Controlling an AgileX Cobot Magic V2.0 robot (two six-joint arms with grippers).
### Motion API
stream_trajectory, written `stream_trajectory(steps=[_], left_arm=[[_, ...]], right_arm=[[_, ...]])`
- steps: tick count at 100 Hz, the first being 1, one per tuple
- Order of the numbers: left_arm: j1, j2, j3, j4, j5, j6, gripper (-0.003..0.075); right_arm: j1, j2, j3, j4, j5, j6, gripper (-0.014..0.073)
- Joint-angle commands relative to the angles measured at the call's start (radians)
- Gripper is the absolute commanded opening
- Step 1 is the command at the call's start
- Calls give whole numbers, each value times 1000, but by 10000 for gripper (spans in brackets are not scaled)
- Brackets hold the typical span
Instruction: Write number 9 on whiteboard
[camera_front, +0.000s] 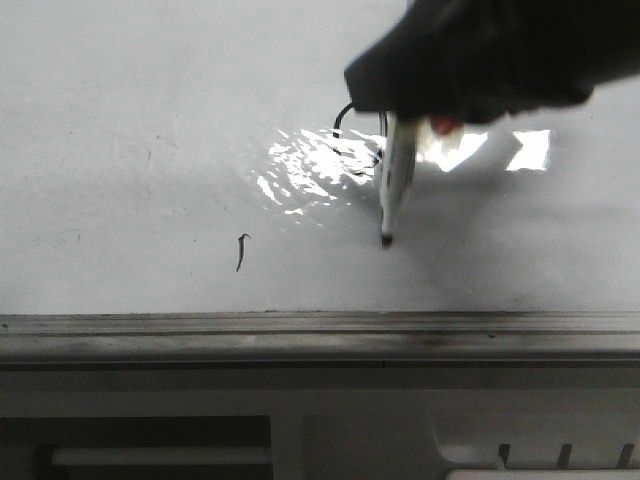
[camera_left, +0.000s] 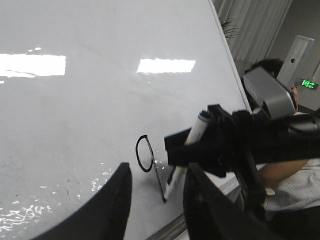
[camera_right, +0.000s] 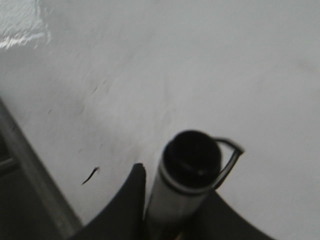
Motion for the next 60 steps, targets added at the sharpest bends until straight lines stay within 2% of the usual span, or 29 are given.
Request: stream_trajectory(steps=[1,9,27,51,60], left_arm=[[-2,5,-28,-5,15,-5,221],[-2,5,-28,-5,15,-5,221],[-2,5,-28,-5,15,-5,221],[-2,18,-28,-5,18,-3,221],[-2,66,-28,33,80,4,221]], right_arm=[[6,4,52,14,-72,-32,-76],[6,2,61,54,-92,-32,-76],[30,-47,14,54,-132,-32,-77],[160,-139,-132,24,-7,-32,-77],[186,-142,-169,24,81,-32,-77]])
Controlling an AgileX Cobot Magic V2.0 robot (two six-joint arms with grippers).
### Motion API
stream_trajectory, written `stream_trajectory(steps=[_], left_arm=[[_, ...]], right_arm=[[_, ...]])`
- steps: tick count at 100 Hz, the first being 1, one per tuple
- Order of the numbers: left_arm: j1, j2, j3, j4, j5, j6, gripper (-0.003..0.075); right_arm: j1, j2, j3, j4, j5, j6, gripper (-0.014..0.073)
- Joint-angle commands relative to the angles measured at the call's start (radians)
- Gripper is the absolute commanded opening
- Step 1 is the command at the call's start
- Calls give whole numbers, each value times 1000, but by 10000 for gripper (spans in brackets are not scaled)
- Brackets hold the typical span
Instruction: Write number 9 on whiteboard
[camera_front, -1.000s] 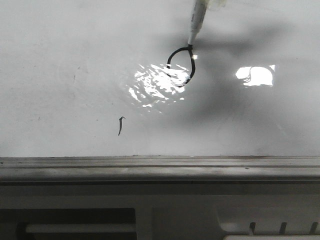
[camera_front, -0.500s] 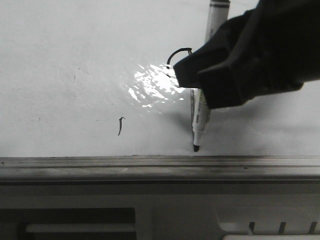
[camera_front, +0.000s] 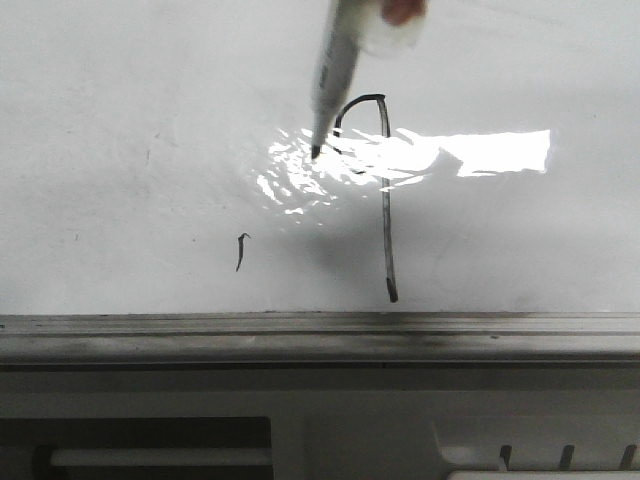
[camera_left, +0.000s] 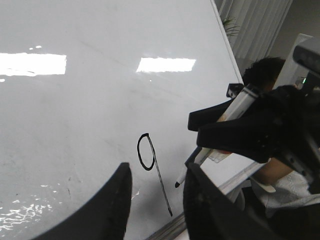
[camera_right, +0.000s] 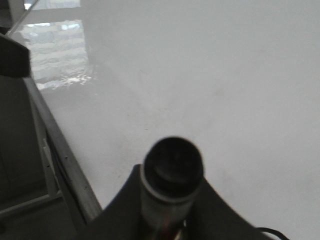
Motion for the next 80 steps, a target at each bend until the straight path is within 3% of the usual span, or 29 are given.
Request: stream_trajectory(steps=[1,22,40,80], left_arm=[[-2,56,-30,35,85,4,221],[-2,261,-36,77,249,18,222],[-2,415,-63,69,444,326,223],[-2,571,-199,21,450,415,265]], right_arm=[[26,-21,-63,-15,32,-10,-77],[74,-21,-68,-15,110,-10,-77],[121,-21,-68,-15,110,-10,-77],[132,-21,-68,-17,110,-10,-77]])
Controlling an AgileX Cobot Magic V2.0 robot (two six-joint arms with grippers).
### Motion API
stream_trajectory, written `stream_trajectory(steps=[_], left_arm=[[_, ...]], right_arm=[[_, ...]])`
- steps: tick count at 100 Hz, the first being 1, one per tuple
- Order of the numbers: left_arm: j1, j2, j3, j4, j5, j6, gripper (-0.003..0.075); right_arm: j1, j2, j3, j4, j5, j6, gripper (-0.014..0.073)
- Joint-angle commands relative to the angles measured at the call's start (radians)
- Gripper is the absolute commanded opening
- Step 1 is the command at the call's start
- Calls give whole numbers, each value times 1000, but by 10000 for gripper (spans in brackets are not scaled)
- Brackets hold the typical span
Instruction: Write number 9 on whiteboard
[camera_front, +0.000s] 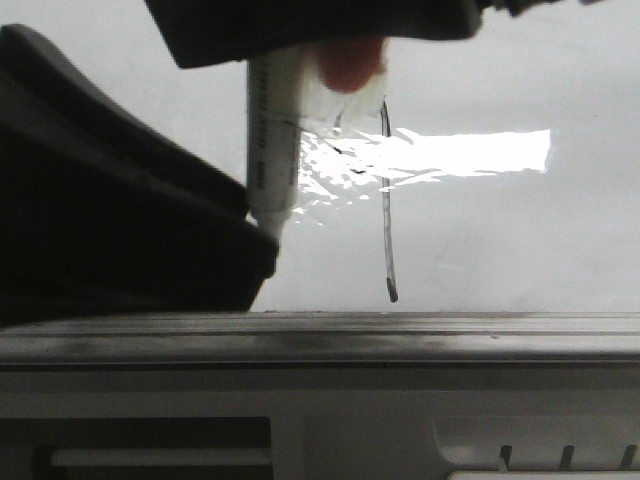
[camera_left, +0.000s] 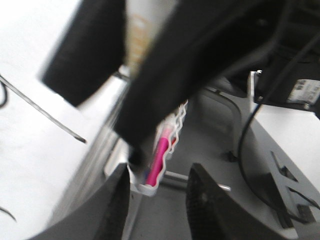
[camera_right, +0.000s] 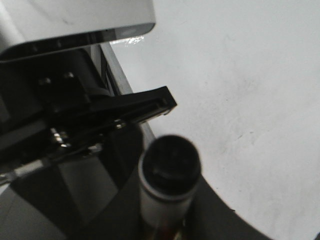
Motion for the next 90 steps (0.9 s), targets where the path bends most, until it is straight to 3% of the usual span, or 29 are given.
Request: stream_trajectory(steps=[1,35,42,58,79,90], left_arm=[[-2,-8,-64,-60,42,25,267],[-2,-8,-74,-103,56,28,253],[-2,-8,-74,-103,54,28,198],[-2,-7,-54,-103,27,26,-20],[-2,-7,-11,-110,27,23,-20],[-2,-7,4,-128,27,23,-20]], right_arm=[[2,-17,-36,-2,-75,-2,-77],[2,-12,-36,-2,-75,-2,-77],[2,-12,-36,-2,-75,-2,-77],[2,-10,-36,-2,-75,-2,-77],[2,7,-27,15,-61,-2,-69],[2,40,-27,51,-28,-2,41]])
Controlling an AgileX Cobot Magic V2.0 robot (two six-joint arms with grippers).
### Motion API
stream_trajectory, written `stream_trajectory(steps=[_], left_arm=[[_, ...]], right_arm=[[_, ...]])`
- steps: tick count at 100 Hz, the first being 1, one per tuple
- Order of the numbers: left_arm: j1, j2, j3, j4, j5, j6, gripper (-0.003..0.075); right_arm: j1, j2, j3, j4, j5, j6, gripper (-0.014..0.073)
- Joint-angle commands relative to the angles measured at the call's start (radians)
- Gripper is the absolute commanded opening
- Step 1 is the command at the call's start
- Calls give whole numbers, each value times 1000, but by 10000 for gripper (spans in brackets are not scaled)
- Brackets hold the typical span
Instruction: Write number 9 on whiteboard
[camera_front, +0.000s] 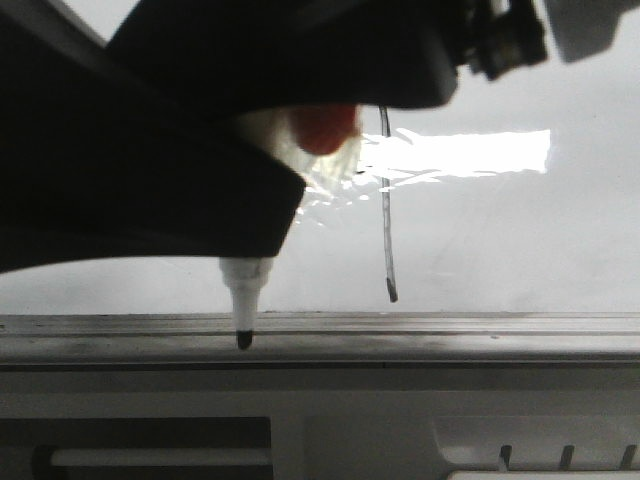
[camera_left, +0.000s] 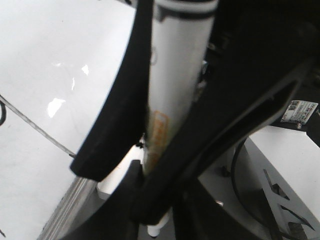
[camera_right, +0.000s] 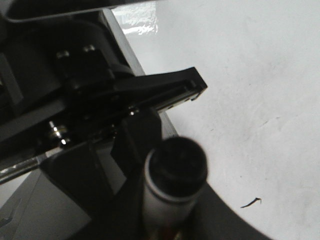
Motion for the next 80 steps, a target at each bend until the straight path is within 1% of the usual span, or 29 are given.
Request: stream_trajectory(steps=[1,4,6,11,13,14,18,25,30,39,54,66,73,80], left_arm=[[-2,-9,-7,-43,14,-13,-20],[-2,-9,-2,-45,14,-13,-20],[-2,-9,-2,-45,14,-13,-20],[-2,-9,2,-46,16,-13,-20],[-2,-9,4,-50,22,-13,-20],[-2,-9,4,-51,25,-13,-20],[-2,-9,12,-59,31,-13,-20],[-2,-9,23,-68,47,-13,-20],[-2,-9,34,-84,64,-13,-20],[-2,-9,63,-122,66,-13,-20],[-2,-9,104,-171,64,-13,-20],[-2,-9,113,-196,64,-16,-20],[-2,-9,113,-196,54,-41,-20],[-2,-9,113,-196,19,-74,-20]], right_arm=[[-3,8,-27,17,-49,-13,55],[-3,18,-27,21,-49,-13,127],[-3,20,-27,24,-51,-13,161],[-3,26,-29,24,-61,-13,311],[-3,26,-29,24,-69,-13,350],[-3,26,-29,24,-73,-13,388],[-5,23,-29,24,-99,-13,491],[-7,3,-29,35,-110,-13,617],[-7,-19,-29,35,-103,-13,662],[-8,-71,-29,35,-98,-13,664],[-8,-171,-29,37,-154,-13,664],[-8,-238,-29,73,-165,-13,659],[-8,-275,-29,104,-138,-13,612],[-8,-314,-29,121,-90,-13,507]])
